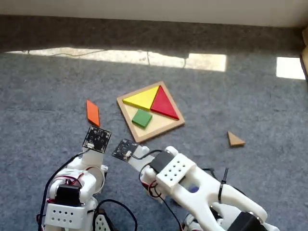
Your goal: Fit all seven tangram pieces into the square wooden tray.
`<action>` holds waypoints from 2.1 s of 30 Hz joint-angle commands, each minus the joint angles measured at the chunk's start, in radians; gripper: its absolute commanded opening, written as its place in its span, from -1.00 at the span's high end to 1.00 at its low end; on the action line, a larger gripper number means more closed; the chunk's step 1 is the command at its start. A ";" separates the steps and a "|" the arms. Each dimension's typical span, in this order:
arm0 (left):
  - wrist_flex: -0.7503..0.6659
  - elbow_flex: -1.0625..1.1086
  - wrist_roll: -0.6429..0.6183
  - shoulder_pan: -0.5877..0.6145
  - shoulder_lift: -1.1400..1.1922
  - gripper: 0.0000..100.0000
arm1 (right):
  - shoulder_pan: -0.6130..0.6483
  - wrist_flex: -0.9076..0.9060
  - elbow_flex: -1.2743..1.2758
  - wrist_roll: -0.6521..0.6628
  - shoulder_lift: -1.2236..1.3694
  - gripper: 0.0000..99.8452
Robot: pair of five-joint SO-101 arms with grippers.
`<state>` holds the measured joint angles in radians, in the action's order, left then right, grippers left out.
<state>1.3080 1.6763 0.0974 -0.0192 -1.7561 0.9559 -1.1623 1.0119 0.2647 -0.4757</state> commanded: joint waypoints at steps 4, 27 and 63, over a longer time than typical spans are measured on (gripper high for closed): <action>-0.002 0.021 -0.009 -0.013 -0.021 0.99 | 0.062 0.150 0.081 -0.046 -0.027 0.54; -0.002 0.021 -0.009 -0.013 -0.021 0.99 | -0.005 0.246 0.143 -0.040 -0.025 0.57; -0.002 0.021 -0.009 -0.013 -0.021 0.99 | -0.107 0.159 -0.091 -0.525 -0.030 0.60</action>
<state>1.3080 1.6763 0.0974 -0.0192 -1.7561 0.8224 -1.0349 0.9751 -0.1619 -0.4941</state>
